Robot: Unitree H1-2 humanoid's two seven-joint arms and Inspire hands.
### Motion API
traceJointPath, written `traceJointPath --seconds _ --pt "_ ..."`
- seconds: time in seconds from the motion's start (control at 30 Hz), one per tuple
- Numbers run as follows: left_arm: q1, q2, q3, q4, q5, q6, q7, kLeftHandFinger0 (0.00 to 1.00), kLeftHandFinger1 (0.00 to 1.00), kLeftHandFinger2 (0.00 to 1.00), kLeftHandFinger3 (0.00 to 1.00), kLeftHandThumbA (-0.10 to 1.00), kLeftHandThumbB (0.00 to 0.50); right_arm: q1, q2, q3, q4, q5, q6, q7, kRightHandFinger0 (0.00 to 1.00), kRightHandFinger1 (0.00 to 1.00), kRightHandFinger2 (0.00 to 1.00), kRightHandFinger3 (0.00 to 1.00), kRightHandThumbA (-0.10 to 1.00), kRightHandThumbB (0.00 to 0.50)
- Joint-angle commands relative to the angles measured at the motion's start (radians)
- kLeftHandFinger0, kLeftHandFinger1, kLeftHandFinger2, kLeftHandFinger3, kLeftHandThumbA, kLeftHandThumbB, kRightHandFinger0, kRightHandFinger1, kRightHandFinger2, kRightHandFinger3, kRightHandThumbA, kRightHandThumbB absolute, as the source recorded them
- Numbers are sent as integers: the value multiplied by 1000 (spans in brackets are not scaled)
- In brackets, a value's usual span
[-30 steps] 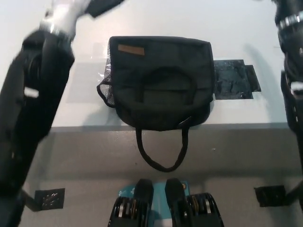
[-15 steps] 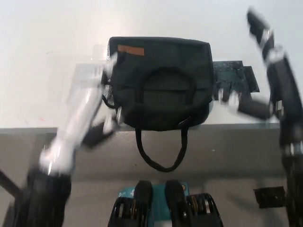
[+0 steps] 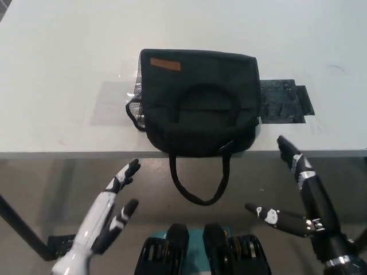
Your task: A soft travel bag is kept infront of the robot in the middle of the desk and the robot uses both its hands to press it to reduce its size
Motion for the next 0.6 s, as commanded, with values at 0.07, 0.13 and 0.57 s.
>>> traceJointPath --seconds 0.07,0.13,0.57 --pt "-130 -24 57 243 -115 -118 -2 1000 1000 1000 1000 1000 29 -100 48 -100 209 149 -112 -8 1000 1000 1000 1000 1000 76" --pt "-139 -15 63 294 -91 -131 6 1000 1000 1000 1000 1000 7 -117 50 -128 274 176 -105 6 1000 1000 1000 1000 1000 143" --pt "-119 8 64 281 -67 -118 -3 1000 1000 1000 1000 1000 24 -86 68 -134 260 193 -98 34 1000 1000 1000 1000 1000 146"
